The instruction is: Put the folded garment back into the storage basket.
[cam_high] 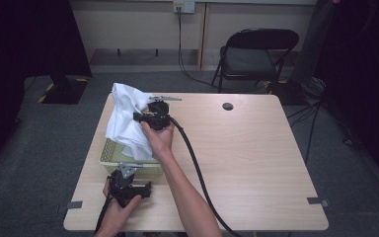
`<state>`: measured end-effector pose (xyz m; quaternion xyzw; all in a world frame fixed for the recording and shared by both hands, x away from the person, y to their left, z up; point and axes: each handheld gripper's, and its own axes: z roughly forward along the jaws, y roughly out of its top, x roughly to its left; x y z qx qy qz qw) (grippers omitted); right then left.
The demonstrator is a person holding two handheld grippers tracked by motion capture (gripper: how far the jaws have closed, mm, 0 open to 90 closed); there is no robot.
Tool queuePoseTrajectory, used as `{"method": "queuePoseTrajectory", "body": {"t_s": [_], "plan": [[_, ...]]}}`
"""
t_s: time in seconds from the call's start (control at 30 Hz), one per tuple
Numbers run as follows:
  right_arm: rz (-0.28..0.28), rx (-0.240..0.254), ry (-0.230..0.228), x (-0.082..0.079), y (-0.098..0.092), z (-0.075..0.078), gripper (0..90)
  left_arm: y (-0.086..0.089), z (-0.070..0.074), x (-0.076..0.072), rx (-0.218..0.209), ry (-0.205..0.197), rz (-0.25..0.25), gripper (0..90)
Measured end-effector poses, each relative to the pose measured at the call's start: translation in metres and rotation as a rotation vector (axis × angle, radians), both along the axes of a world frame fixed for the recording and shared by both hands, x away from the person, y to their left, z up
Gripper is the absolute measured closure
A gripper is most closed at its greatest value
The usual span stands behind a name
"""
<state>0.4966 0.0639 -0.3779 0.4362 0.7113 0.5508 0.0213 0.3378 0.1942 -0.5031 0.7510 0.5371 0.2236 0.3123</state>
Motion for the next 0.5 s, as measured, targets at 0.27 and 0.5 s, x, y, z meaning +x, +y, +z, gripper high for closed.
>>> {"method": "queuePoseTrajectory", "body": {"t_s": [0.27, 0.5], "plan": [[-0.011, -0.028, 0.026, 0.002, 0.001, -0.010, 83.3, 0.000, 0.000, 0.000, 0.000, 0.000, 0.000, 0.0], [-0.016, -0.044, 0.047, 0.005, 0.003, -0.017, 83.2, 0.000, 0.000, 0.000, 0.000, 0.000, 0.000, 0.0]]}}
